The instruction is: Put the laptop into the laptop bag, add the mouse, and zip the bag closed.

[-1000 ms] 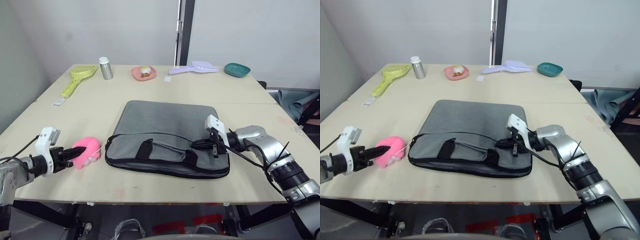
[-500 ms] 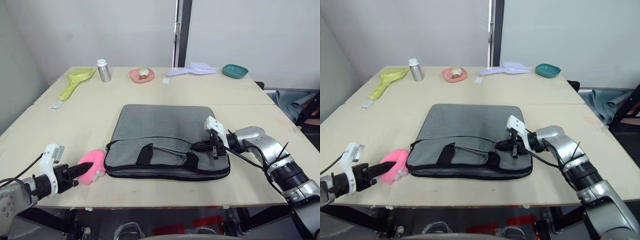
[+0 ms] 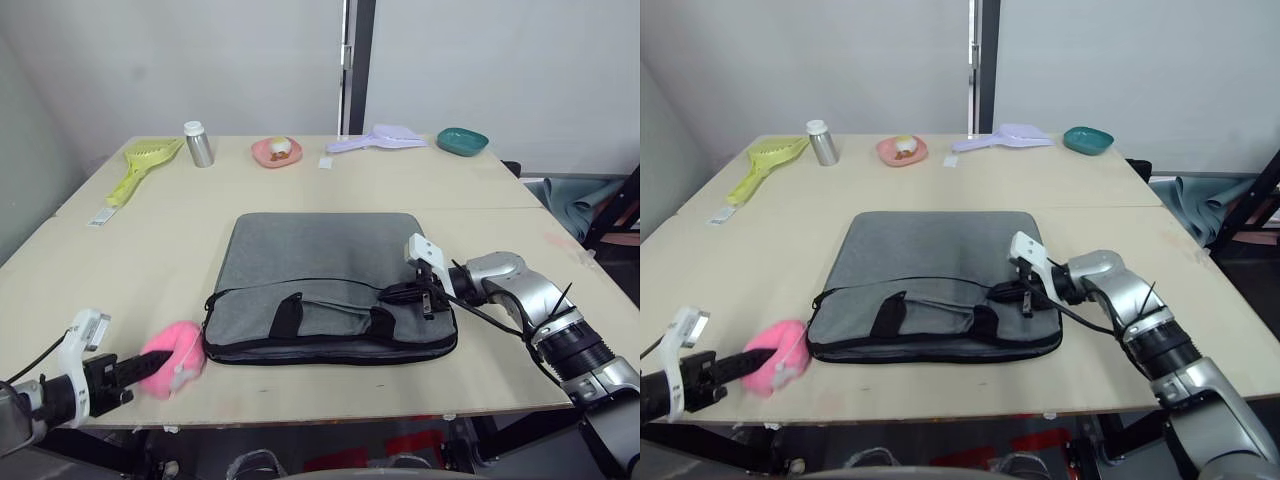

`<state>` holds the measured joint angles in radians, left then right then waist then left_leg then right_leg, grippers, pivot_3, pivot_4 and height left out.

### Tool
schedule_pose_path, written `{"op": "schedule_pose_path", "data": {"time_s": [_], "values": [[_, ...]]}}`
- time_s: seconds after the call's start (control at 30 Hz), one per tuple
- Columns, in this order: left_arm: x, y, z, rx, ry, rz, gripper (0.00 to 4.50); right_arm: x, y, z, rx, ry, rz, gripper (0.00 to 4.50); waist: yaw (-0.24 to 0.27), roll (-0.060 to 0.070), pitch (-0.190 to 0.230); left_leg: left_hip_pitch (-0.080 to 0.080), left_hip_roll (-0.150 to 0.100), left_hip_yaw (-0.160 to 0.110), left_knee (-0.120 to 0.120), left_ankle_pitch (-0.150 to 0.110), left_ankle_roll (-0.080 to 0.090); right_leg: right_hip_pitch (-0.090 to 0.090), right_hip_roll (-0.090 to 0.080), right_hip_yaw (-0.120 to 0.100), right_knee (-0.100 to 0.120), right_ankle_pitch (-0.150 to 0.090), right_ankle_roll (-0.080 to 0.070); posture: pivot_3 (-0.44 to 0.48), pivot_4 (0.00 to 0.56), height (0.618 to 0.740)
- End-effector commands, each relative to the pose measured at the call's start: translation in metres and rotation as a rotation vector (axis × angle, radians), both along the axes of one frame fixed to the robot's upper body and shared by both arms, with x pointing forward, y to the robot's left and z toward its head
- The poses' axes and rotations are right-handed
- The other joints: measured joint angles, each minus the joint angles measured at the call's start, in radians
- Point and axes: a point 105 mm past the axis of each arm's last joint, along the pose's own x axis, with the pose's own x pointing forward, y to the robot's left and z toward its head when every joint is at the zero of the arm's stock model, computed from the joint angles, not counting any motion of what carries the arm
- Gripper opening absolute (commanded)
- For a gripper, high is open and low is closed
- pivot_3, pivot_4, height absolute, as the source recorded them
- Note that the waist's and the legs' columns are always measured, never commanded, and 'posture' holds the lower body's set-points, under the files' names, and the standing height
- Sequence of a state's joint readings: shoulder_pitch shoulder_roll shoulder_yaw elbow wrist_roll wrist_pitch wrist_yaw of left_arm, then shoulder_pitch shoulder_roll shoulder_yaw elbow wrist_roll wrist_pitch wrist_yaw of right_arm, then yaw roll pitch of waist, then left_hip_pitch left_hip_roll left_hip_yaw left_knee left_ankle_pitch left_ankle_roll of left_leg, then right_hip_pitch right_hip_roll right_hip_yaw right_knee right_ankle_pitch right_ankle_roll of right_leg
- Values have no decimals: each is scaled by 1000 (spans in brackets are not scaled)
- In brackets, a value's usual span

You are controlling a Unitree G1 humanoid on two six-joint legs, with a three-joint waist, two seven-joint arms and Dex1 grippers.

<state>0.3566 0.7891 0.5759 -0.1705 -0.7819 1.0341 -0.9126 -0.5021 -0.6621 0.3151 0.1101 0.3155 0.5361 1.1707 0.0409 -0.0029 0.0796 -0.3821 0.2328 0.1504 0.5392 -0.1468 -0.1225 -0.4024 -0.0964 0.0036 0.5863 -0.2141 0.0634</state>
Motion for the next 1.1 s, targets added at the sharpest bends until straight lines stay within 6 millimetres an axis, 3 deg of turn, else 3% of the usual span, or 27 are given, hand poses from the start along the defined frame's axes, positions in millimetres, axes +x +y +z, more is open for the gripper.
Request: {"op": "schedule_pose_path", "data": {"time_s": [0.03, 0.17, 0.23, 0.37, 0.47, 0.67, 0.8, 0.83, 1.0, 1.1], "values": [[-25, 7, -30, 11, 175, 14, 42, -6, -27, -45, -165, 129, -106, 0, 1, 1, -1, 0, 0, 0, 0, 0, 0, 0, 0, 0, 0, 0, 1, 0, 150, 740], [-29, 3, -21, -11, 176, -28, 42, -6, -28, -44, -166, 129, -104, 0, -1, 1, -1, 1, 0, 0, -1, 0, 0, 0, 1, 0, 0, -6, 10, 0, 150, 740], [-35, -8, -18, -30, 185, -84, 42, -5, -28, -44, -167, 128, -103, 0, -4, 1, -1, 1, 1, 1, -1, -1, -1, 0, 1, 1, 0, -1, 1, 0, 150, 740], [-43, -40, -20, -38, 203, -207, 42, -7, -24, -44, -161, 132, -91, 0, -1, 1, -1, 1, 1, 2, -2, -1, -2, -1, 1, 2, -2, -1, 1, 0, 150, 740], [-39, -62, -18, -29, 172, -261, 42, -8, -21, -46, -154, 134, -89, 0, 0, 2, -1, 2, 1, 2, -3, -1, -2, 0, 1, 2, -1, -1, 1, 0, 150, 740], [-20, -73, -16, 10, 137, -246, 42, -7, -20, -44, -151, 131, -88, 0, 5, 3, -2, 3, 1, 2, -3, -1, -1, 0, 1, 2, 0, -1, 1, 0, 150, 740], [-29, -102, -18, 196, 62, -517, 42, -7, -20, -44, -150, 133, -85, 0, 13, 2, -1, 9, 0, 2, -3, -1, -1, 5, 1, 4, 0, -4, 7, 0, 150, 740], [-30, -104, -17, 229, 47, -560, 42, -7, -20, -44, -150, 133, -83, 0, 13, 1, -1, 13, 0, 2, -3, -1, -1, 7, 1, 4, 0, -10, 16, 0, 150, 740], [-30, -112, -9, 315, -46, -738, 42, -7, -19, -43, -151, 133, -81, 0, 9, 1, -2, 14, -2, 4, -3, -2, -1, 6, 3, 12, -1, -10, 17, 0, 150, 740], [-16, -118, -1, 360, -135, -820, 42, -6, -19, -42, -152, 132, -79, 0, 9, 1, -1, 14, -3, 6, -3, -2, -1, 5, 4, 17, -1, -10, 16, 0, 150, 740]]}}
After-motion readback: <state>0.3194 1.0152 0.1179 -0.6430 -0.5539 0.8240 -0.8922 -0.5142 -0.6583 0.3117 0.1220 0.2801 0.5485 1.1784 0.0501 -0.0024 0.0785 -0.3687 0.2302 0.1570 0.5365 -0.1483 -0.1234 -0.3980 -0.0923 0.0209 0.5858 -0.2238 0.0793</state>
